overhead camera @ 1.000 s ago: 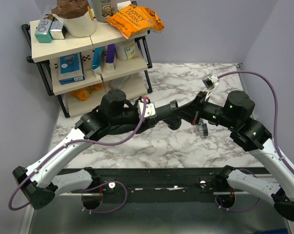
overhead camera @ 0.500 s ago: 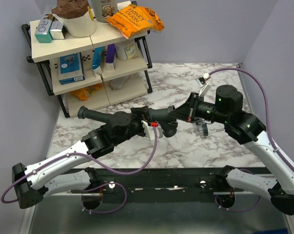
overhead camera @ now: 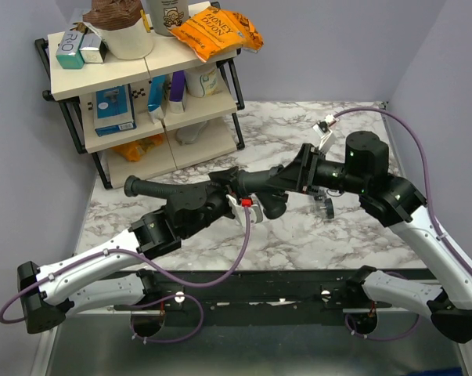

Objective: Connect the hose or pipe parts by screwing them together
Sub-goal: Install the adaptor on the pipeline.

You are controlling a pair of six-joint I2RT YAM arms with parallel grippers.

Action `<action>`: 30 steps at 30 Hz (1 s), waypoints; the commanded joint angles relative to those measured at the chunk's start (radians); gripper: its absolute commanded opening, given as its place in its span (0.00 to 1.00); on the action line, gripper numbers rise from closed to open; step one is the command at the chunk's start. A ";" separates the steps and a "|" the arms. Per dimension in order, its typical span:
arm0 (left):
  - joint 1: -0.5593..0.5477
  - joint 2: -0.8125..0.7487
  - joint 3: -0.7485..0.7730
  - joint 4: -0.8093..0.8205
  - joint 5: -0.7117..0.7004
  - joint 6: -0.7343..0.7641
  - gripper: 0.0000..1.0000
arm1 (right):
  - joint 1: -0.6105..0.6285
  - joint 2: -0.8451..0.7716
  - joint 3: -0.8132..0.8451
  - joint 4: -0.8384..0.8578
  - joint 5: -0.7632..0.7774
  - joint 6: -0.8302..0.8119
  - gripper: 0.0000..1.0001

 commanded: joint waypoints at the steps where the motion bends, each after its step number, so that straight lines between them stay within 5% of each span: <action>1: -0.011 -0.055 0.018 0.227 -0.033 -0.057 0.00 | 0.009 0.021 0.063 -0.132 -0.042 -0.034 0.64; 3: -0.012 -0.065 0.004 0.235 -0.048 -0.066 0.00 | 0.009 0.035 0.093 -0.159 -0.038 -0.065 0.78; 6: -0.011 -0.069 -0.010 0.235 -0.071 -0.093 0.00 | 0.009 0.049 0.205 -0.216 -0.013 -0.128 0.84; 11: -0.011 -0.078 -0.013 0.250 -0.106 -0.142 0.00 | 0.007 0.107 0.505 -0.386 0.039 -0.267 0.90; 17: -0.008 -0.078 0.048 0.272 -0.136 -0.262 0.00 | 0.007 0.100 0.682 -0.501 0.169 -0.444 0.92; 20: -0.006 -0.080 0.110 0.257 -0.114 -0.364 0.00 | 0.007 0.029 0.600 -0.430 0.355 -0.527 0.84; 21: -0.006 -0.079 0.152 0.246 -0.088 -0.386 0.00 | 0.007 -0.024 0.513 -0.397 0.422 -0.569 0.65; 24: -0.006 -0.060 0.244 0.188 -0.033 -0.461 0.00 | 0.007 -0.071 0.397 -0.305 0.458 -0.605 0.35; 30: -0.006 -0.028 0.366 0.065 0.117 -0.526 0.00 | 0.009 -0.046 0.324 -0.213 0.403 -0.639 0.16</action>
